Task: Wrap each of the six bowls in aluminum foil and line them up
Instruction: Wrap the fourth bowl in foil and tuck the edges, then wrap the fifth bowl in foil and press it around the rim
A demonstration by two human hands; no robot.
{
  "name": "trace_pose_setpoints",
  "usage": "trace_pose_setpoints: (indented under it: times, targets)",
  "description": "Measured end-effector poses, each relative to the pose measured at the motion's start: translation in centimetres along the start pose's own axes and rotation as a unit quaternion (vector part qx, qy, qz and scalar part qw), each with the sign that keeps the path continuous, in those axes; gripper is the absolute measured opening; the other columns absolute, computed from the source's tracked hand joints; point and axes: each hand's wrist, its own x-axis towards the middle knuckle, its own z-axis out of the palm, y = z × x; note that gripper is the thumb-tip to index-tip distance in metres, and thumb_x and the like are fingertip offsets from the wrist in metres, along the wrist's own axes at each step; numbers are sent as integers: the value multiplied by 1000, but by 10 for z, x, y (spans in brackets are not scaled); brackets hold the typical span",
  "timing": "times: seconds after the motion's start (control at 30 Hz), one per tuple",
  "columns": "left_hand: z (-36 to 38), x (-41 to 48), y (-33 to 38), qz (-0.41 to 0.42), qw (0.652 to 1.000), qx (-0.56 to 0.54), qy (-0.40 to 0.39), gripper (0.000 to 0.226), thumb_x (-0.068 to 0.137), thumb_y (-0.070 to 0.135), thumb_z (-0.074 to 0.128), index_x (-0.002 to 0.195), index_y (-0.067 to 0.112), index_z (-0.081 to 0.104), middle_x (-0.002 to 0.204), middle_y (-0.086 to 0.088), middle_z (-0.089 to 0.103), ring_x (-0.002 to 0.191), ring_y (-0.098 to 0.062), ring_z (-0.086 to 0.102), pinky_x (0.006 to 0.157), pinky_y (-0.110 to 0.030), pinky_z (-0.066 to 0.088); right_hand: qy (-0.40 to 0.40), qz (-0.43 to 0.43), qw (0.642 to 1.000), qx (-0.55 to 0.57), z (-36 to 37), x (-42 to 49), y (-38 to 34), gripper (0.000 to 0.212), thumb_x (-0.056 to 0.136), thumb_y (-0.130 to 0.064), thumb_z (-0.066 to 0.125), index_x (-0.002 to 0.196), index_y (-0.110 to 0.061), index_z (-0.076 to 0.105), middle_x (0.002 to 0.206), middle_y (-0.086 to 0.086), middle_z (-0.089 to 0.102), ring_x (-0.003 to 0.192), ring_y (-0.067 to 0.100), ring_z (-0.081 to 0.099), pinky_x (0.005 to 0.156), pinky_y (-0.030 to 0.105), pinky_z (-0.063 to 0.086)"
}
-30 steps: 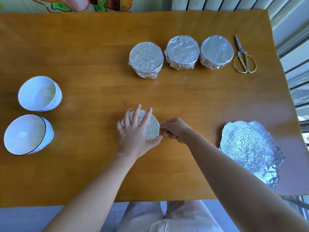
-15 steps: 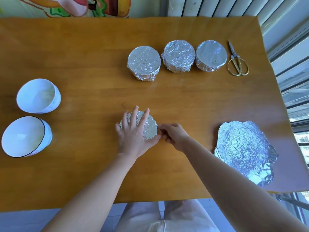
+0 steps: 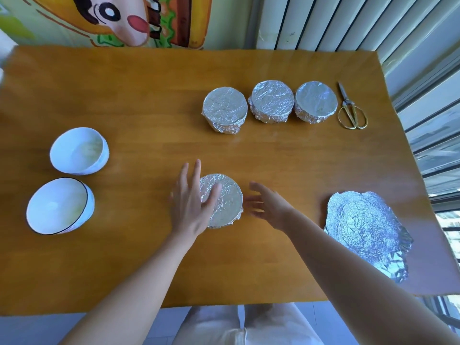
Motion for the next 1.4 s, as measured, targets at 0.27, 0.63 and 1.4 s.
trace_pose_setpoints:
  times: [0.27,0.63,1.4]
  targets:
    - [-22,3,-26,-446,701,-546,-111,71,92,74,31,135,19,44,112,-17,64,97,-37,65,74,-50,56,-36,63,991,110,24,3,-1,65,94,-55,51,137,-7,49,102,13,56,78,25,57,68,34,49]
    - [-57,74,-49,-390,668,-632,-32,68,101,55,35,142,1,44,122,-15,57,117,-32,55,88,-44,48,-68,14,959,274,104,40,-56,53,99,-36,54,136,0,43,114,19,51,98,26,58,79,35,53]
    - [-71,187,-56,-343,734,-586,-12,33,105,27,42,127,5,53,127,-14,58,113,-27,59,93,-37,50,-45,22,944,326,160,106,-114,38,102,-14,38,137,1,42,140,21,50,132,34,49,103,41,44]
